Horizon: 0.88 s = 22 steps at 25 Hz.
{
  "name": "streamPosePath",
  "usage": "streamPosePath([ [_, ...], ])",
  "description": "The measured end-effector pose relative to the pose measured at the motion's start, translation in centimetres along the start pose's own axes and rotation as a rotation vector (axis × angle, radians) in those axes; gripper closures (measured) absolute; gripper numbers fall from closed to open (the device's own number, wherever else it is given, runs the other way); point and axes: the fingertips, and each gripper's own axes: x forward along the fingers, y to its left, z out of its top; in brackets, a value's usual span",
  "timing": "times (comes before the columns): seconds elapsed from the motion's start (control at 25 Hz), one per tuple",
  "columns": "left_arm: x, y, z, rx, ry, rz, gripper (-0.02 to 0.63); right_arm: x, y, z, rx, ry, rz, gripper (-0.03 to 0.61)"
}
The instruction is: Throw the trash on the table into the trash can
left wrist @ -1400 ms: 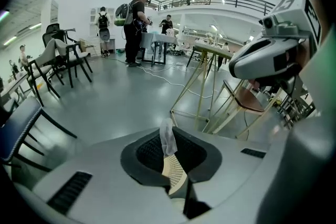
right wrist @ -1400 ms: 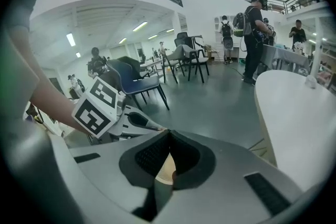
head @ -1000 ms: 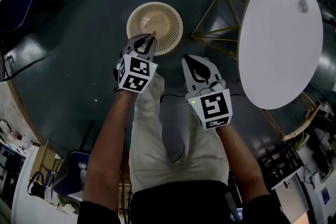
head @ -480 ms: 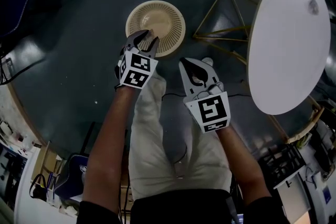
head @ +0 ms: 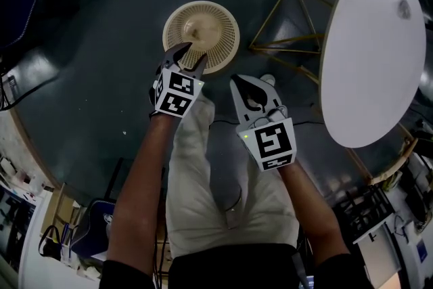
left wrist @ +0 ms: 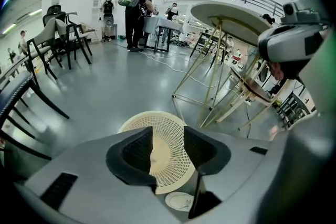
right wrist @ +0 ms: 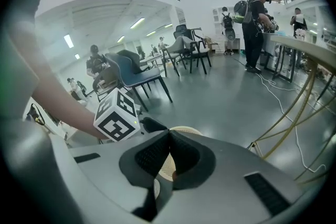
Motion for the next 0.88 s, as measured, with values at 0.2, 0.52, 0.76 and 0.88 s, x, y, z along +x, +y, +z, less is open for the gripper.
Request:
streamPosePath([
  [0.2,-1.4,-0.5,1.5,0.004,-0.021,-0.003,0.417,-1.0,0.0,1.3,-0.016,-0.013,0.002,0.561],
  [0.52,-5.7,-2.2,5.4,-0.055,-0.113,0.001,0.508,-3.7,0.1,4.1,-0.035,-0.049,-0.003,0.561],
  [0.76,-9.1,-3.9,7.4,-0.085,-0.157,-0.020,0.577,-5.9,0.4,6.5,-0.027,-0.085,-0.009,0.561],
  [0.88,-11.1,-4.3,9.0,-0.071,-0.185,-0.028,0.591,-7.1,0.4,8.0,-0.024,-0.109,-0.009,0.561],
])
